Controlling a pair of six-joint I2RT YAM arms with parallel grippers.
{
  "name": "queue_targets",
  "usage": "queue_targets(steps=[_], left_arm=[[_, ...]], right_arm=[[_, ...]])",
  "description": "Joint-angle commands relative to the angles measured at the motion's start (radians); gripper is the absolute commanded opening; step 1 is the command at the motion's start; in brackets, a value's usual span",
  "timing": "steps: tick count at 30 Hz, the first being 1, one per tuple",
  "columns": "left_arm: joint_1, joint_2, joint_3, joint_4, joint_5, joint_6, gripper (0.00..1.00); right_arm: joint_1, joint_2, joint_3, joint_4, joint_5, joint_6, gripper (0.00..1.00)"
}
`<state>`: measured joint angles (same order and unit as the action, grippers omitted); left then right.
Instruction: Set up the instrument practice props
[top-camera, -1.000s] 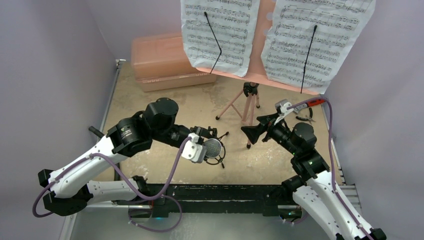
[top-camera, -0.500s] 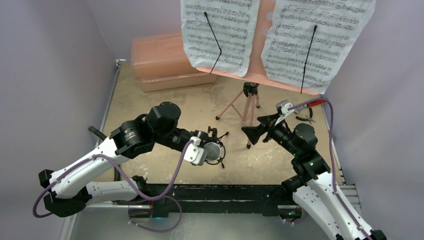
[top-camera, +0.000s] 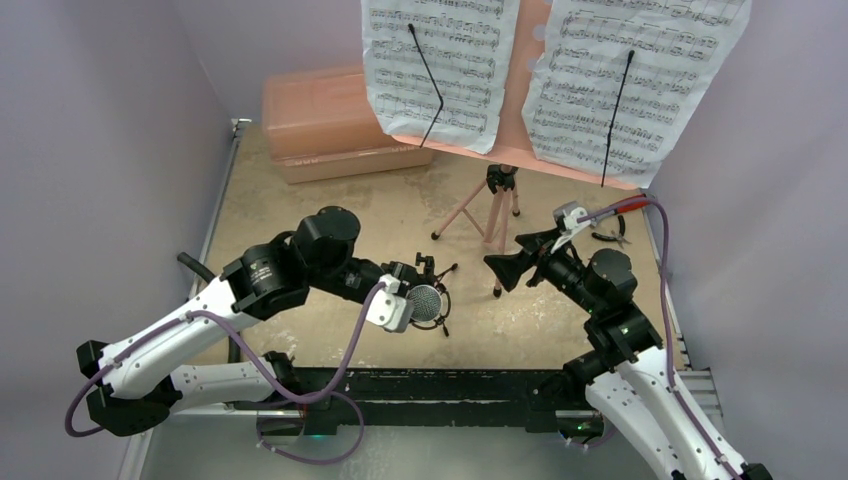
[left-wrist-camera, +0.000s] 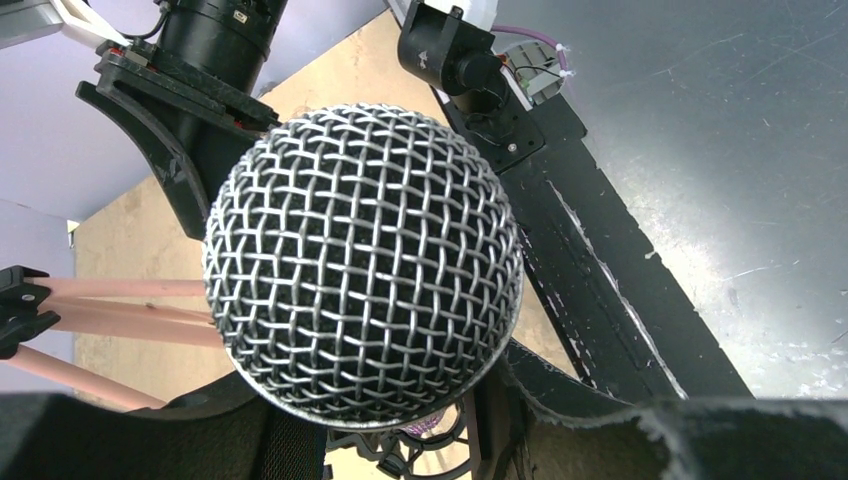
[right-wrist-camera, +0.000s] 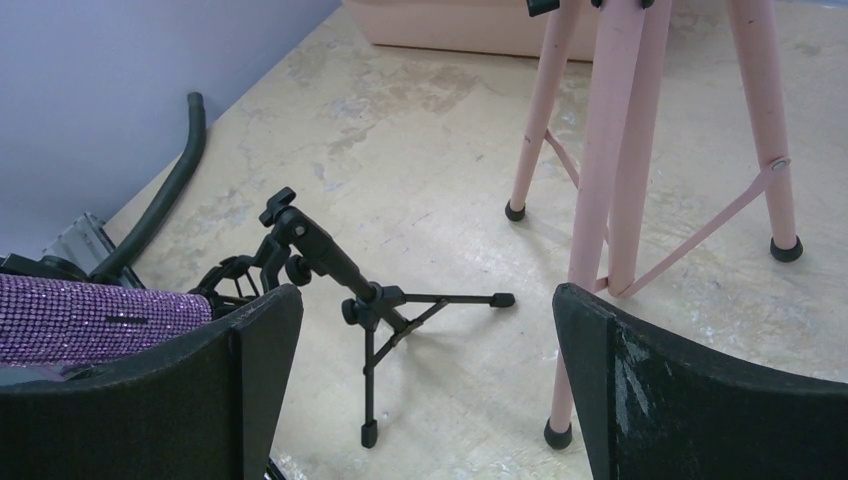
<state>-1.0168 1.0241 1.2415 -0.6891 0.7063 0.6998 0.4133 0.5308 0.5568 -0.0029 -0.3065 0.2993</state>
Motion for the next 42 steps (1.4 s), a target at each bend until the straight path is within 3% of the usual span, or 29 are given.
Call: queue_targets(steps=[1,42], left_arm=[[-0.004,-0.017,-0.018,0.085,0.026,0.008,0.0],[-0.004,-0.04,-0.092,0.145,0.016,0.025,0.0]], right_arm=[[0.0,-0.009,0.021,0.015,-0.008,0.003,0.98],[-0.001,0.006,0.032,0.012,-0.005,-0.006,0.98]])
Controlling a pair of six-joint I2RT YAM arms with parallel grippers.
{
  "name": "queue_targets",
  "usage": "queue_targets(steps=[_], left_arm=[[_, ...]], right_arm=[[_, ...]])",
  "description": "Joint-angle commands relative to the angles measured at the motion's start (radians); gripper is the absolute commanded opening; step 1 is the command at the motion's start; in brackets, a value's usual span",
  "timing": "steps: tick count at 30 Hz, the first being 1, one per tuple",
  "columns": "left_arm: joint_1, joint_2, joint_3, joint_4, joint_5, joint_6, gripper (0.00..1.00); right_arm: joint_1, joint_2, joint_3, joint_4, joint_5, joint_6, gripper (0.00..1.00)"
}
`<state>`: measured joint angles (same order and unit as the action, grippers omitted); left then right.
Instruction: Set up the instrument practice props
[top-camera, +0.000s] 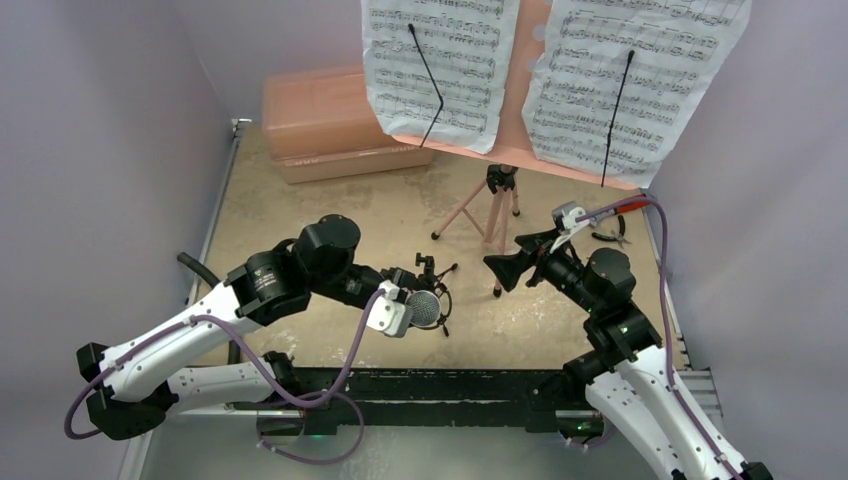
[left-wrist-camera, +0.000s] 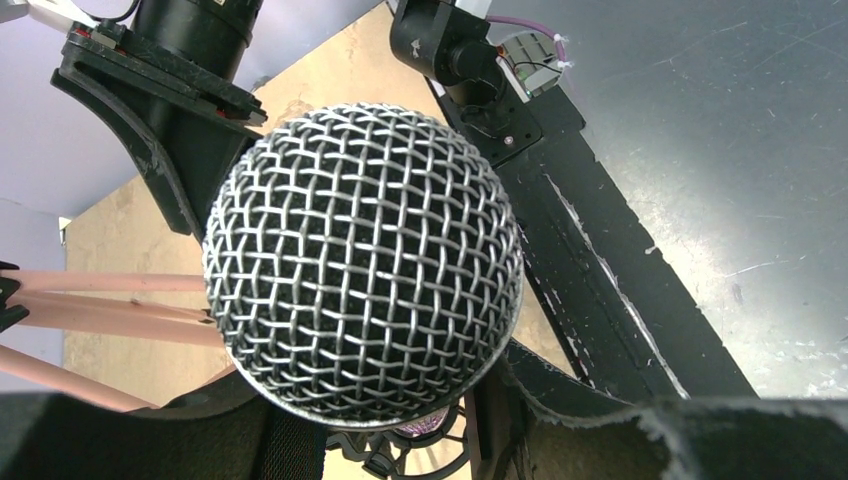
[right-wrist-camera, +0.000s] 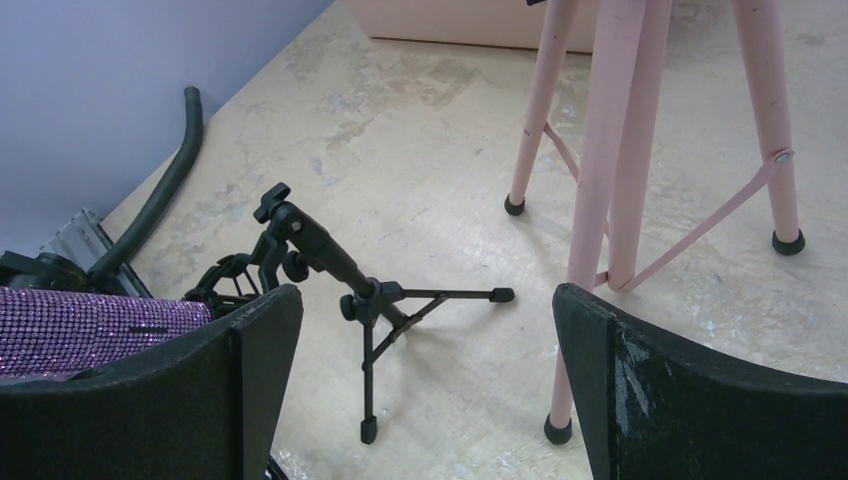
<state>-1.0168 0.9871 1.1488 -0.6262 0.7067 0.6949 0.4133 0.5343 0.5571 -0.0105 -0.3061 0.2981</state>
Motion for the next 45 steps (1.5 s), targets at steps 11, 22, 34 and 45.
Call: queue_targets(steps=[11,22,34,45], left_arm=[[-0.004,-0.024,-0.055,0.079,-0.011,0.099,0.0],[-0.004,-0.051,-0.122,0.101,-0.038,0.123,0.0],[-0.004,-0.084,-0.197,0.148,-0.023,0.127,0.0],[-0.004,-0.208,-0.335,0.318,-0.086,-0.016,0.0]], right_arm=[[-0.001,-0.005,0.031,0.014,-0.005,-0.008,0.98],[0.0,-0.001,0.035,0.014,-0.004,-0.008,0.98],[-0.001,-0.012,0.034,0.014,0.001,-0.007,0.98],[-0.001,-0.017,0.025,0.014,-0.003,0.006,0.98]])
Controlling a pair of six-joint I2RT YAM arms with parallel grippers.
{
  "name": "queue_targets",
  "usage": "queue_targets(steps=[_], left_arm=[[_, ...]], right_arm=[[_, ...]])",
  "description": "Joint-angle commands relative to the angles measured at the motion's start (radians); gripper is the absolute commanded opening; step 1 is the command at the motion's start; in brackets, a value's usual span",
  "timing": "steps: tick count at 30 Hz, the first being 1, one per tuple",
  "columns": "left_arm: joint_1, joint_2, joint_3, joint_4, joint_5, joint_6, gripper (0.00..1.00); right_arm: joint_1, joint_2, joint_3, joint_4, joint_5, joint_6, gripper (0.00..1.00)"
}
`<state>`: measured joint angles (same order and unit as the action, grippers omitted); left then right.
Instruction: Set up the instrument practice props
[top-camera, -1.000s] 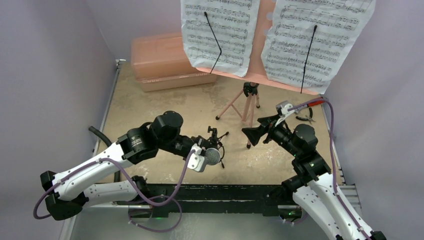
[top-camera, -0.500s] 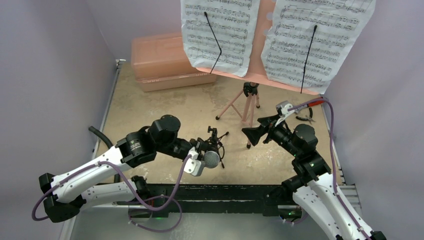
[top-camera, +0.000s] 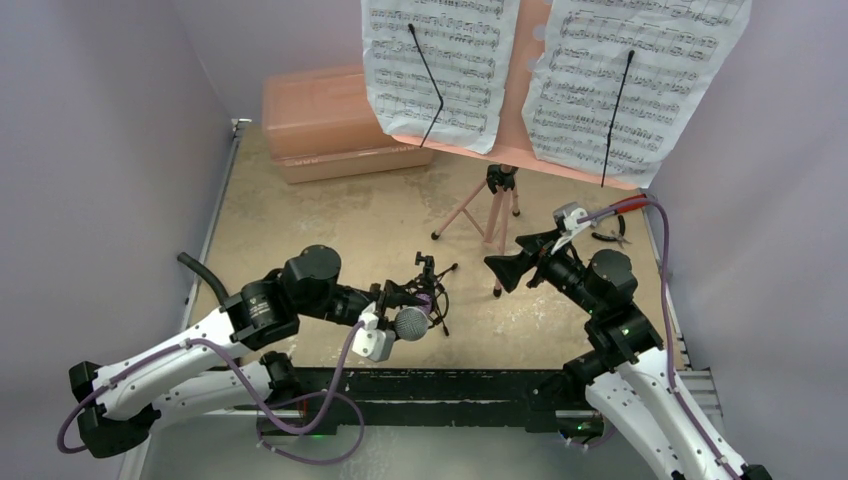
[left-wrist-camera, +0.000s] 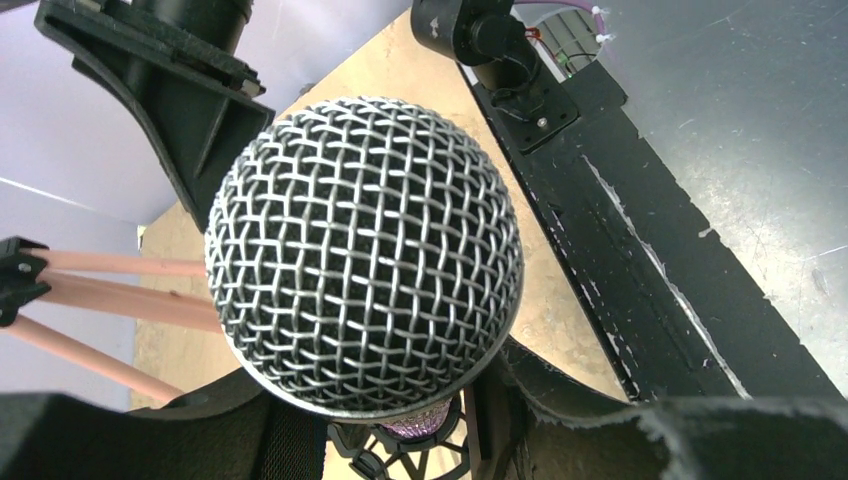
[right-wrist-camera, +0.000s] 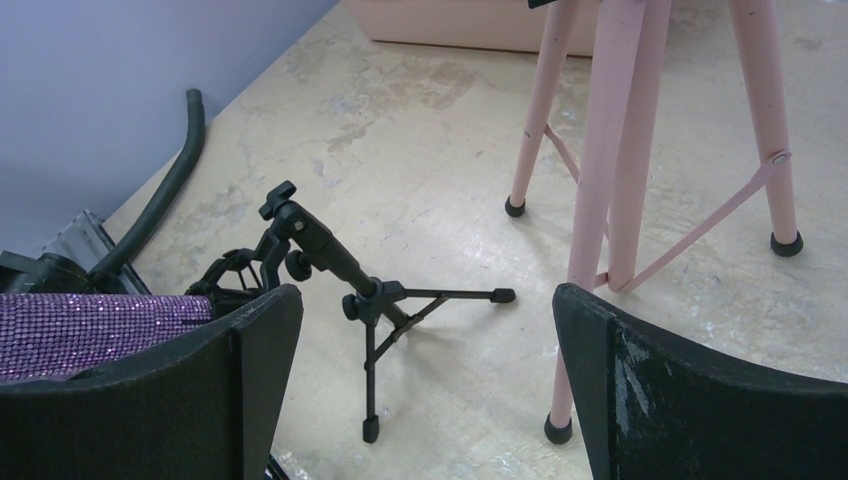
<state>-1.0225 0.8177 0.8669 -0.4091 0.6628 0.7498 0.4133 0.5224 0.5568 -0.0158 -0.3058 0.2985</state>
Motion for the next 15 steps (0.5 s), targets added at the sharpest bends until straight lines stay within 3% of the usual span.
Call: queue_targets(steps=[1,15], left_arm=[[0.002,-0.049,-0.065,0.113,-0.046,-0.079,0.0],[0.001,-0.021,-0.063,0.074,-0.108,-0.095,0.0]], right_arm=[[0.0,-0.005,0.025,0.019,-0.006,0.006,0.98],[0.0,-0.012,0.024,0.019,-0.011,0.011,0.98]])
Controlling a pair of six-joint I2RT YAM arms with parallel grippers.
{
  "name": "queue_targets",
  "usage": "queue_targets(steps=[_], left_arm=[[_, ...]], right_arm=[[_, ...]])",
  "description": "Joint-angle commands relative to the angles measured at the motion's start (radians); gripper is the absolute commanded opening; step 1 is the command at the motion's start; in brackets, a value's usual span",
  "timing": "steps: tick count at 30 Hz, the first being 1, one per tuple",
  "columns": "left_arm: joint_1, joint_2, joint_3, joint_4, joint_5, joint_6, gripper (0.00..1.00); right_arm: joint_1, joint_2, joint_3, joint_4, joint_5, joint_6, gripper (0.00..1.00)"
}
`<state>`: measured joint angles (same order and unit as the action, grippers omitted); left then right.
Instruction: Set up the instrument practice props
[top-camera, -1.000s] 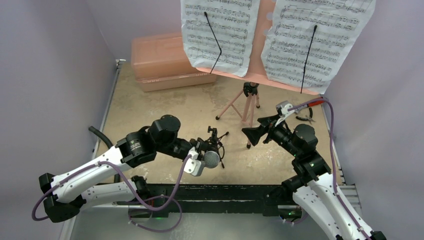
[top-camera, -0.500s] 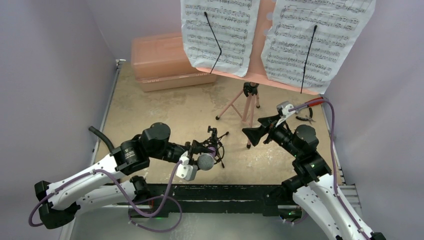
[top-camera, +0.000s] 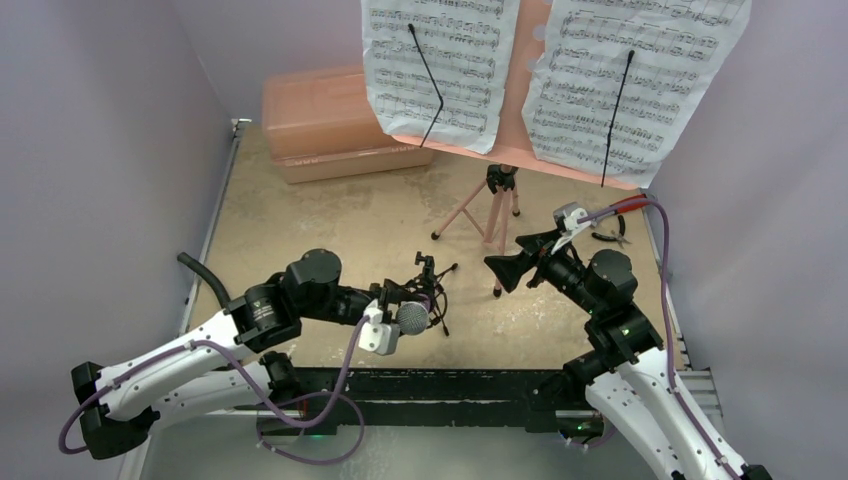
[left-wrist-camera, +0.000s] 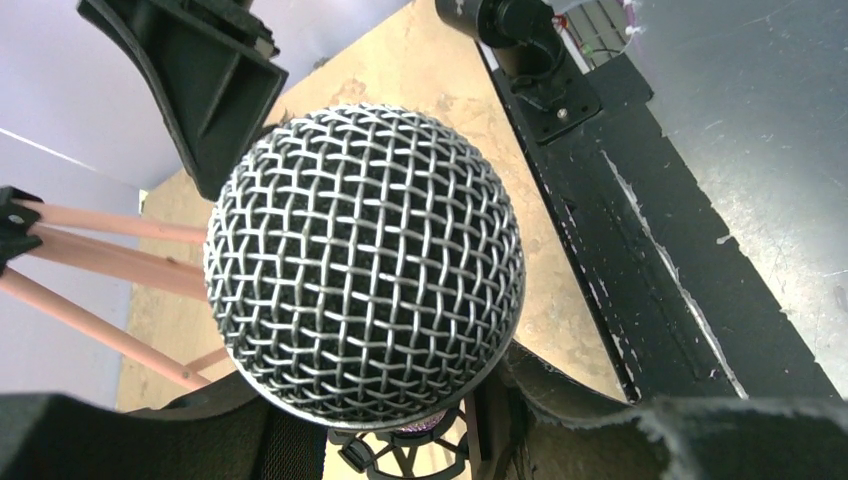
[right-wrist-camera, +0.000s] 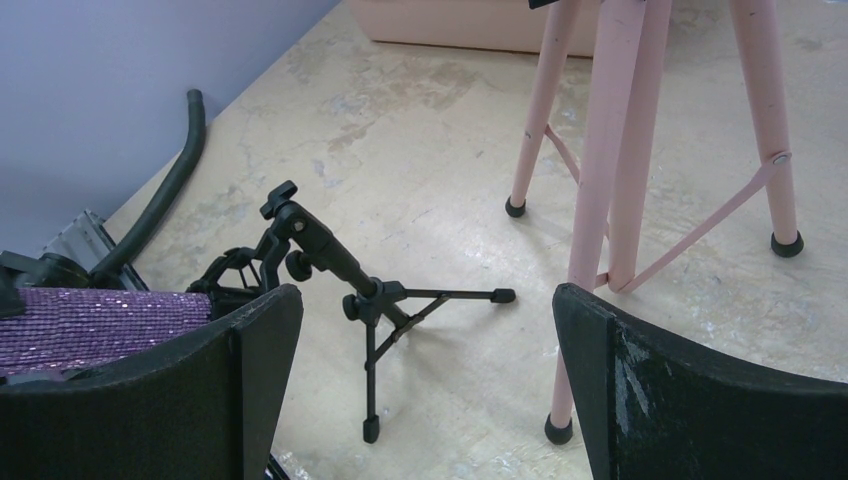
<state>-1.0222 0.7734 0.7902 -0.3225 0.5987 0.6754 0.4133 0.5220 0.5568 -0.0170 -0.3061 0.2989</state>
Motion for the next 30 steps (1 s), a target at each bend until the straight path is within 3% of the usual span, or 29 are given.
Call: queue_targets(steps=[1,15,21,24,30], left_arm=[[0.002,0.029,0.02,-0.021,-0.056,-0.019,0.0],[0.001,0.037,0.03,-0.043,-0.074,-0.019,0.0],[0.002,0.029,0.058,-0.045,-0.074,-0.043,0.25],[0.002,0.02,0.069,-0.056,-0.074,-0.045,0.42],[0.002,0.015,0.094,-0.069,-0.054,-0.052,0.59]], right_arm=[[0.0,-0.013,0.023,0.02,-0.01,0.01,0.98],[-0.001,-0.001,0.028,0.02,-0.011,0.011,0.98],[-0.001,0.009,0.027,0.032,-0.016,0.011,0.98],[-0.002,0.01,0.026,0.03,-0.014,0.009,0.98],[0.0,0.016,0.025,0.041,-0.014,0.006,0.98]])
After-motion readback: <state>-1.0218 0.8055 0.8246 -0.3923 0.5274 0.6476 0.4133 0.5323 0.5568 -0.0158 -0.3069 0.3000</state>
